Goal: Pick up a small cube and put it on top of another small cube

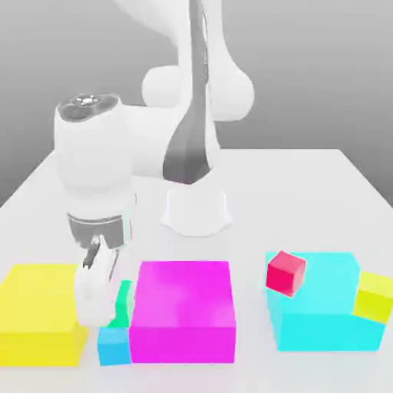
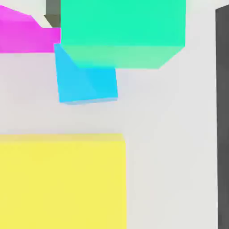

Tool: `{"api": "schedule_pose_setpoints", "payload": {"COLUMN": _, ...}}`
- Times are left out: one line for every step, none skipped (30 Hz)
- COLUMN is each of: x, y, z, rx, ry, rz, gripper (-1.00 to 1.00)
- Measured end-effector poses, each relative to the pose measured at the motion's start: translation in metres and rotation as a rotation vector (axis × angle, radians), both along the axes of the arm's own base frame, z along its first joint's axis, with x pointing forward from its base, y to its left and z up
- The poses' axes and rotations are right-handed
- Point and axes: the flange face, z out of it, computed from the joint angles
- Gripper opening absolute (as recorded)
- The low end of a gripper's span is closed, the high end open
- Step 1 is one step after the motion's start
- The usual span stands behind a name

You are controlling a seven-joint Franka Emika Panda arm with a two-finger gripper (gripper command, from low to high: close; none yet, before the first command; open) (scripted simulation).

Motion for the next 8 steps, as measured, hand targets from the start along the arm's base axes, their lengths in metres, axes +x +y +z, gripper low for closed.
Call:
{"api": "schedule_pose_setpoints", "payload": {"x": -0.001, "y": 0.000, "z": -0.009, "rx": -0.001, "ry": 0.000, "rz": -0.006, "gripper": -1.00}}
{"api": "schedule_pose_setpoints", "payload": {"x": -0.001, "y": 0.000, "z": -0.018, "rx": -0.002, "ry": 0.000, "rz": -0.009, "gripper": -1.00}}
{"api": "schedule_pose_setpoints", "payload": {"x": -0.001, "y": 0.000, "z": -0.029, "rx": -0.001, "ry": 0.000, "rz": -0.010, "gripper": -1.00}}
{"api": "schedule_pose_setpoints", "payload": {"x": -0.002, "y": 0.001, "z": -0.040, "rx": -0.001, "ry": 0.000, "rz": -0.010, "gripper": -1.00}}
{"api": "schedule_pose_setpoints", "payload": {"x": -0.003, "y": 0.001, "z": -0.049, "rx": 0.000, "ry": 0.001, "rz": -0.010, "gripper": 1.00}}
{"api": "schedule_pose_setpoints", "payload": {"x": -0.003, "y": 0.001, "z": -0.049, "rx": 0.000, "ry": 0.001, "rz": -0.010, "gripper": 1.00}}
{"api": "schedule_pose_setpoints", "payload": {"x": -0.003, "y": 0.001, "z": -0.049, "rx": 0.000, "ry": 0.001, "rz": -0.010, "gripper": 1.00}}
{"api": "schedule_pose_setpoints", "payload": {"x": -0.003, "y": 0.001, "z": -0.049, "rx": 0.000, "ry": 0.001, "rz": -0.010, "gripper": 1.00}}
